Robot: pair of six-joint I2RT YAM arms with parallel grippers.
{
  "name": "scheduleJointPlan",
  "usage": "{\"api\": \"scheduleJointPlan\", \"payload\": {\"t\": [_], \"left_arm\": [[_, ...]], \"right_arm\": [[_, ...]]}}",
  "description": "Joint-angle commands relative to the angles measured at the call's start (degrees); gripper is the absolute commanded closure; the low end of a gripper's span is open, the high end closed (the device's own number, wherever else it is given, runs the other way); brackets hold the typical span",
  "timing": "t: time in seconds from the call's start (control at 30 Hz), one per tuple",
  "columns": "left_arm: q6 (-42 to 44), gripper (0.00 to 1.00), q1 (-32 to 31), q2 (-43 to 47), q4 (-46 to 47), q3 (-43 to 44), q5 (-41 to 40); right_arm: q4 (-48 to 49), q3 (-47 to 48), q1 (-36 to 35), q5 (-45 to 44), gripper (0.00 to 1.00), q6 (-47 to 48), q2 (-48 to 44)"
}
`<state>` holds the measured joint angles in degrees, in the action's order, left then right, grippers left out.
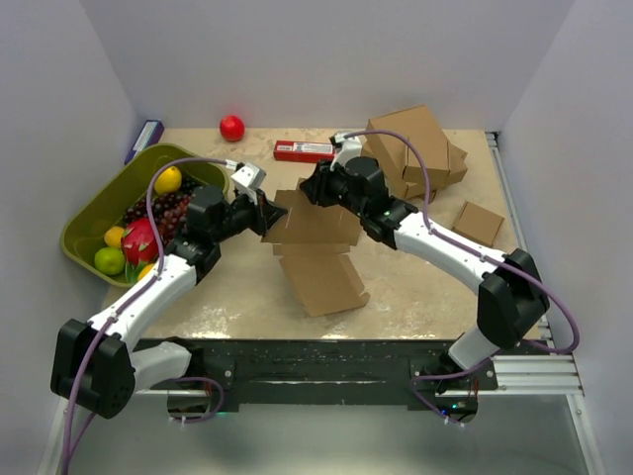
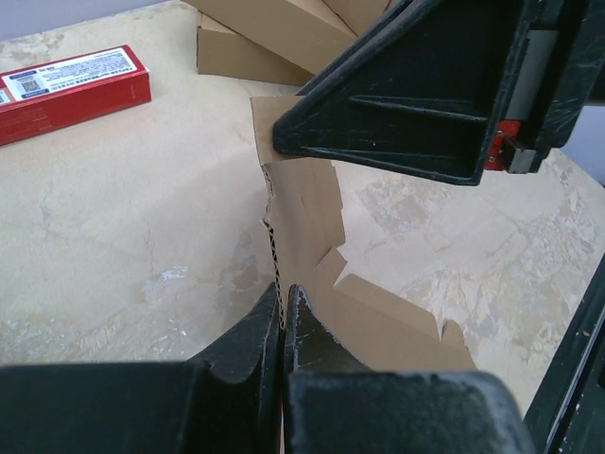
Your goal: Fold the paper box
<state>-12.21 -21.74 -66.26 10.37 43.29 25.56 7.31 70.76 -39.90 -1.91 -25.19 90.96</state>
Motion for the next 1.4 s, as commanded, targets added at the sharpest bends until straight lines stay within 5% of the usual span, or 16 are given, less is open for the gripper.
{"api": "scheduleJointPlan", "payload": {"t": [0.0, 0.2, 0.37, 0.53, 0.83, 1.37], "left_arm": [[1.31, 1.0, -0.59, 1.31, 7.13, 1.01, 5.48], [0.7, 1.0, -0.59, -0.1, 3.16, 2.33, 0.01], [-0.71, 1.0, -0.59, -0.36, 2.46, 2.24, -1.39], [-1.85, 1.0, -0.59, -0.63, 1.67, 2.42, -3.15], [-2.82, 1.0, -0.59, -0.8, 0.79, 2.5, -4.29], [-3.53, 1.0, -0.59, -0.1, 1.41, 2.24, -3.06]], "right_arm": [[0.69, -1.77, 2.46, -3.62, 0.65, 4.8, -0.87], [-2.91, -2.91, 2.28, -9.41, 0.39, 5.06, -6.22], [-8.53, -4.75, 0.88, -13.73, 0.28, 4.98, -11.32], [-12.3, -6.43, -6.67, -18.99, 0.28, 3.75, -17.82], [-13.12, -6.34, -23.46, -19.28, 0.28, -6.53, -13.98], [-10.21, -0.8, -28.13, -26.38, 0.38, -11.2, 2.2]]}}
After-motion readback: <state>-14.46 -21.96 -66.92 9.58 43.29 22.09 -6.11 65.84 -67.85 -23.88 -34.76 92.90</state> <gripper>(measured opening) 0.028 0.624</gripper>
